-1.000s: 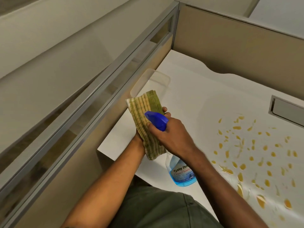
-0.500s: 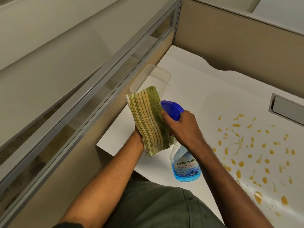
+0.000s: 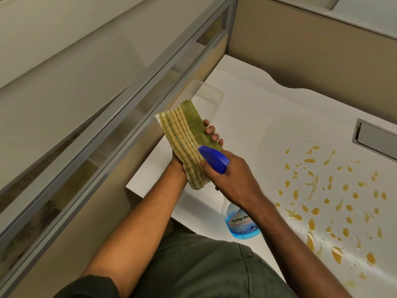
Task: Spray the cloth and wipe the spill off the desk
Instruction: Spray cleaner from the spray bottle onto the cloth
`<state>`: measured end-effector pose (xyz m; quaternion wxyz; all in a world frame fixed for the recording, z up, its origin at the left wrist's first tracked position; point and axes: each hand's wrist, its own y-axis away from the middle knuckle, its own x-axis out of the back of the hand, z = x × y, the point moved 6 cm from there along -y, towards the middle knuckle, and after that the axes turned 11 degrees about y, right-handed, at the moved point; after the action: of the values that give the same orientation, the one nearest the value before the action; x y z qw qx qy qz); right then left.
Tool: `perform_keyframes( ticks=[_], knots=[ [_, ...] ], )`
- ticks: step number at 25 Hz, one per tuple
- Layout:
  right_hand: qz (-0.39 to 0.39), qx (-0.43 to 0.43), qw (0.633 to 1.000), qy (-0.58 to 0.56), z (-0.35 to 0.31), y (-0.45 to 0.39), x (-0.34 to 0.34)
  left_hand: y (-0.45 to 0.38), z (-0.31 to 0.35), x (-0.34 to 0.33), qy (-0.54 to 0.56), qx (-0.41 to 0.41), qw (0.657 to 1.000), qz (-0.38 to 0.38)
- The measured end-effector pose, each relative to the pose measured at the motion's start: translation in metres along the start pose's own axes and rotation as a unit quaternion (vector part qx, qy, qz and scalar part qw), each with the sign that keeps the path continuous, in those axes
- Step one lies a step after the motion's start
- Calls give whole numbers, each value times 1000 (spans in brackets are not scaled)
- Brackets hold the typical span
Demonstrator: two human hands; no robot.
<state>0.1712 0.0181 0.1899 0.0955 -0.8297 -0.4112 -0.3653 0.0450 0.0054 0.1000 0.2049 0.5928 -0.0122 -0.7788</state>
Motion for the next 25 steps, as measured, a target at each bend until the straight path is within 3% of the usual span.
perform_keyframes(
  ticks=[3, 8, 11, 17, 20, 25],
  knots=[
    [22, -15, 1000, 2, 13, 2, 1, -3, 5, -10, 32, 13, 999, -22],
    [-39, -14, 999, 15, 27, 10, -14, -3, 7, -3, 35, -2, 999, 34],
    [-31, -4, 999, 19, 34, 12, -12, -4, 10, 4, 25, -10, 999, 45],
    [18, -98, 995, 12, 68, 9, 6, -6, 11, 0, 44, 2, 999, 7],
    [21, -75, 997, 15, 63, 8, 5, -9, 13, 2, 40, 5, 999, 0],
    [-42, 6, 999, 21, 37, 7, -9, -11, 12, 3, 35, -3, 999, -3]
  ],
)
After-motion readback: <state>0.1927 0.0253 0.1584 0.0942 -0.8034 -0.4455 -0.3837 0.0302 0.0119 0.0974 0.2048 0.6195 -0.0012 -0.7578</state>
